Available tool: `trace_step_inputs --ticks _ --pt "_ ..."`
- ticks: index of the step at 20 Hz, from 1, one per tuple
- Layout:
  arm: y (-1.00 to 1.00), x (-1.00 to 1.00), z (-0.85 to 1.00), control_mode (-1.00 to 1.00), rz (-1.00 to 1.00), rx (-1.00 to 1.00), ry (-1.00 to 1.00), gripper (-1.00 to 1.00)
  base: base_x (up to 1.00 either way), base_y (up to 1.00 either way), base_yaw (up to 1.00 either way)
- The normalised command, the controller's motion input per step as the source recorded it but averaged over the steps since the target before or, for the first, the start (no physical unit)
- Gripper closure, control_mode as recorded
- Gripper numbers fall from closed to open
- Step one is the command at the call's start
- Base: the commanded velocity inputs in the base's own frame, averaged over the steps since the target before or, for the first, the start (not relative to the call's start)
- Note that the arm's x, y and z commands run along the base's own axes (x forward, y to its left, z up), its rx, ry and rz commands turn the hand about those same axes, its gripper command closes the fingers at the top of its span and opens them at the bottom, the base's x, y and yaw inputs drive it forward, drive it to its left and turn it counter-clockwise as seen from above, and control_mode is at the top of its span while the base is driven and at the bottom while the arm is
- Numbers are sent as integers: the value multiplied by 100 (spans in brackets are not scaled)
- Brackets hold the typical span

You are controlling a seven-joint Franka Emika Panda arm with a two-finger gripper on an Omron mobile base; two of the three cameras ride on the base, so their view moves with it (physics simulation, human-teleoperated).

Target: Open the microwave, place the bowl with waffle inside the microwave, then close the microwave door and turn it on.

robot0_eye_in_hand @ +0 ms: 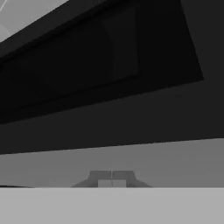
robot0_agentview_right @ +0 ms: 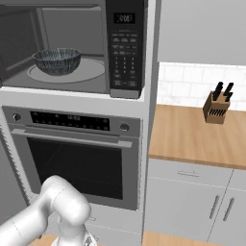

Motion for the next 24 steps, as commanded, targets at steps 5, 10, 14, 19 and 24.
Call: trace_step_inputs --ticks 5,10,14,19,24 --pt "-16 -10 66 -100 0 -14 -27 100 0 0 0" --pt "-95 -28 42 -100 3 0 -18 100 0 0 0" --pt "-100 -51 57 -100 9 1 -21 100 0 0 0" --pt "-100 -21 72 -100 14 12 -5 100 0 0 0" --pt "-100 0 48 -100 22 12 5 100 0 0 0"
